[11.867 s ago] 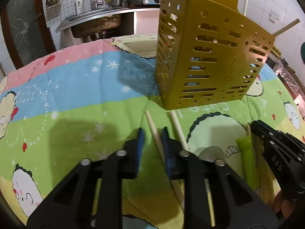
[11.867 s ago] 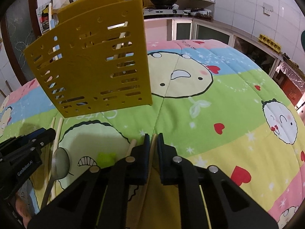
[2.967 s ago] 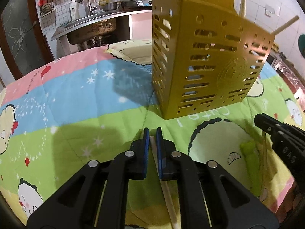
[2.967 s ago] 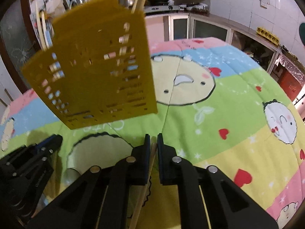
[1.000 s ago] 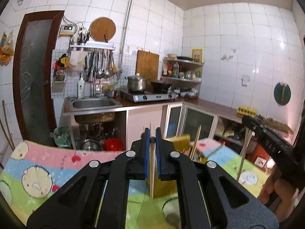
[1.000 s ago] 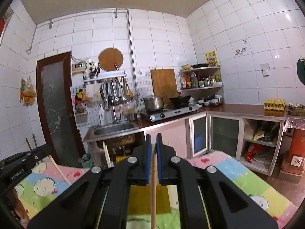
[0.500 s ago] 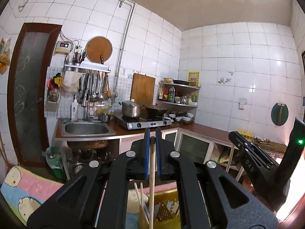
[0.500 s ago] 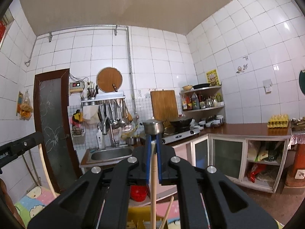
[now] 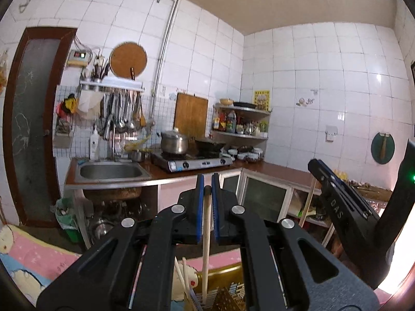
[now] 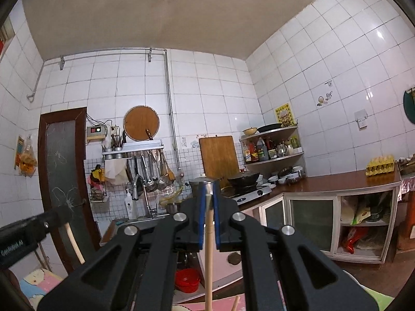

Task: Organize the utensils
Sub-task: 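Lower the chopsticks with both tools down into the caddy, then open both tools to release the chopsticks into the caddy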

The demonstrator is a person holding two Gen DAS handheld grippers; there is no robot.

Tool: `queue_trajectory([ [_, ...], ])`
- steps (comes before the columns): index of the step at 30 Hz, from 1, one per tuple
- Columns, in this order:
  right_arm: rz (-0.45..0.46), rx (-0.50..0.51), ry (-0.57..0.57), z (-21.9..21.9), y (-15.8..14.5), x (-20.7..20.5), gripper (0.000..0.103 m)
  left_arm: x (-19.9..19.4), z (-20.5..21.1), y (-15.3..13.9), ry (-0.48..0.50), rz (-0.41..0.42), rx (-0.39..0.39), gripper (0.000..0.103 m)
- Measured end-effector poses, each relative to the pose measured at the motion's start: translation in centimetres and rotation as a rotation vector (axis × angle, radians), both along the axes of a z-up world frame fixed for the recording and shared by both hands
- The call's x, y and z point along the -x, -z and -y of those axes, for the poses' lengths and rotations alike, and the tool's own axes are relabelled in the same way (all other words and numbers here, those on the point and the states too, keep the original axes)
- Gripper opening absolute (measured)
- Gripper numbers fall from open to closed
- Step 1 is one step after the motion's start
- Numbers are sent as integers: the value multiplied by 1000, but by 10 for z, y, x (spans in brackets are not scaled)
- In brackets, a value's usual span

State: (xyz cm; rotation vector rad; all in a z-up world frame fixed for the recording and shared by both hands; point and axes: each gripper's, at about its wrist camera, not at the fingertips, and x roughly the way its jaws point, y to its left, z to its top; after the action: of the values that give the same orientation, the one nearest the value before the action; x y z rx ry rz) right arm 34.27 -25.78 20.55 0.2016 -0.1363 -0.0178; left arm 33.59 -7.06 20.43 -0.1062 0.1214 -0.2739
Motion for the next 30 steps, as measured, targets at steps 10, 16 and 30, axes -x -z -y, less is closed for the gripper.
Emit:
queue_trajectory([
  [10,-127,99,-52,-6,45,-9,6,-17,-2,71,2,-142,-57,5],
  [16,-253,140,-73,-6,70,-16,7,-19,-13,96,-14,-227,-55,6],
  [30,-416,109,-9,19,57,28,62,28,-56,50,-131,-253,-51,90],
])
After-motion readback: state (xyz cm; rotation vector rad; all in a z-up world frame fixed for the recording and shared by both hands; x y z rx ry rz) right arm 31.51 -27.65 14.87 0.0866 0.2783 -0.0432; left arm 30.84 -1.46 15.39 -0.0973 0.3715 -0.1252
